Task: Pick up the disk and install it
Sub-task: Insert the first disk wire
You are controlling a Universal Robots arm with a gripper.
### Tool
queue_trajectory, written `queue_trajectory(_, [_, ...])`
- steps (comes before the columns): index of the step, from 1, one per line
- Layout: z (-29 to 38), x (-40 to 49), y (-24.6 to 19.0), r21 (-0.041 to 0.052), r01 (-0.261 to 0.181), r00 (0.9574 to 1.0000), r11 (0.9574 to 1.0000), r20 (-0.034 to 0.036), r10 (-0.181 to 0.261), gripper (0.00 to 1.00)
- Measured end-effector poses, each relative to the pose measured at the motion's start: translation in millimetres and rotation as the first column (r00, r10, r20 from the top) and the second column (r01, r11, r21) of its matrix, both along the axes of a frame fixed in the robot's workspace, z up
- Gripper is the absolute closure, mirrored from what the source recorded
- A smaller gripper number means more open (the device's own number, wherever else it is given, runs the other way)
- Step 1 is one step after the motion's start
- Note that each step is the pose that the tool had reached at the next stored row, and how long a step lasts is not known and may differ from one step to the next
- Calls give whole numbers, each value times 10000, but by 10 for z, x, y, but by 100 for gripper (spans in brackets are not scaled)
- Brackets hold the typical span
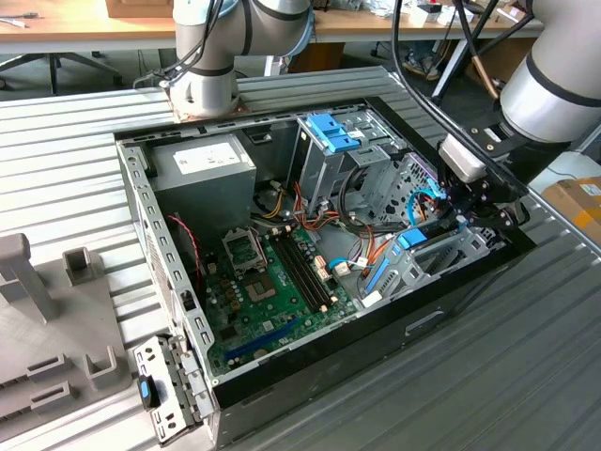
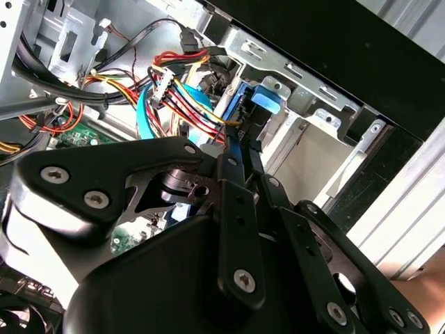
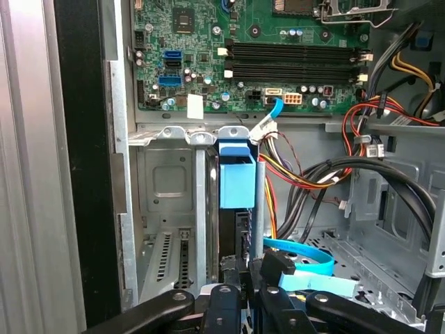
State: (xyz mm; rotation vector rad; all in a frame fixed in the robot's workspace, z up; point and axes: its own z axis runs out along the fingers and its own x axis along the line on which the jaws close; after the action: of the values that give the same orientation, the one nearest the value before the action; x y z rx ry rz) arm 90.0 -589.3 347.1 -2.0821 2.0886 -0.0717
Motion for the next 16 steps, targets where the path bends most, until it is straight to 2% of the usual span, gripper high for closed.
queue_trajectory(5, [-18,0,37,-1,5,10000,10000,0,-5,83])
queue_trajectory(16, [-41,8,37,-15,5,10000,10000,0,-5,83])
